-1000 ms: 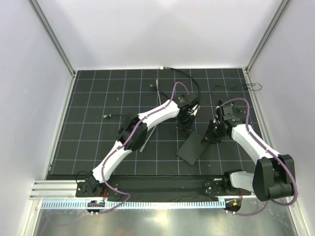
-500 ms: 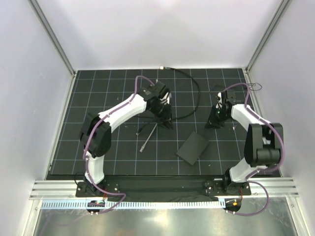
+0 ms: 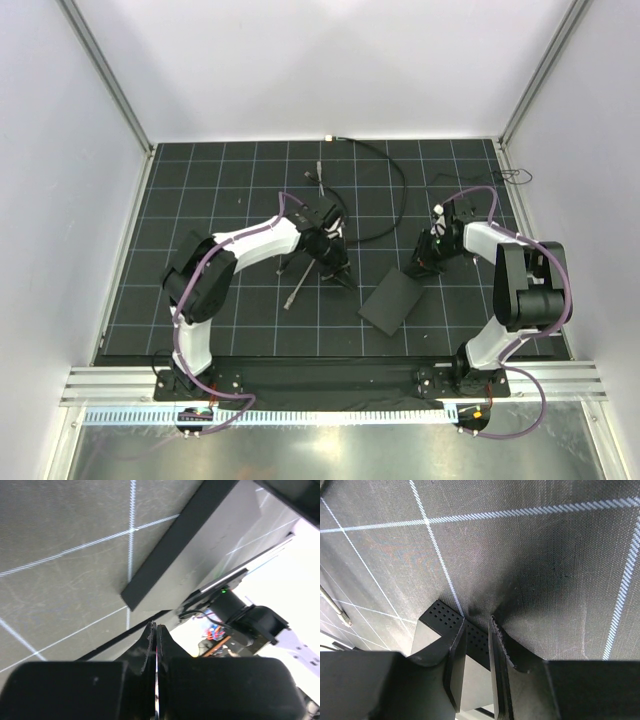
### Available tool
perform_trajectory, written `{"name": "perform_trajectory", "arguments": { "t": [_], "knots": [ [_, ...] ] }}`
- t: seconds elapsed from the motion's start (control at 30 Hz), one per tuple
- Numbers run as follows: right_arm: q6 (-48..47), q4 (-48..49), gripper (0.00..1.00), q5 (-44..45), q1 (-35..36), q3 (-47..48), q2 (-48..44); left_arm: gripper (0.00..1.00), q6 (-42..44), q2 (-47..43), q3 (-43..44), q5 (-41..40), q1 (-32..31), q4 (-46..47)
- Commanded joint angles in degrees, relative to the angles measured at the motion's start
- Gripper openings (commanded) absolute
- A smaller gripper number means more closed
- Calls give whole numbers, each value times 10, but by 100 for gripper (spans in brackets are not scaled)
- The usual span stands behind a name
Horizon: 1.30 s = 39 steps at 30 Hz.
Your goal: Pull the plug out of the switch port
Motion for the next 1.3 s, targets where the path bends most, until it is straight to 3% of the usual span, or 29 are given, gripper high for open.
{"name": "perform_trajectory", "arguments": {
  "t": [0.0, 0.23, 0.8, 1.27],
  "knots": [
    [4, 22, 31, -4, 1, -4, -25, 0, -30, 2, -3, 29, -5, 30],
    [2, 21, 31, -3, 1, 12, -13, 0, -20, 24, 17, 19, -30, -37],
    [-1, 32, 30, 10, 1, 15, 2, 0, -44, 37, -31, 19, -67, -38],
    [6, 19, 27, 18, 4, -17, -24, 0, -44, 117, 55, -30, -68, -42]
  ]
}}
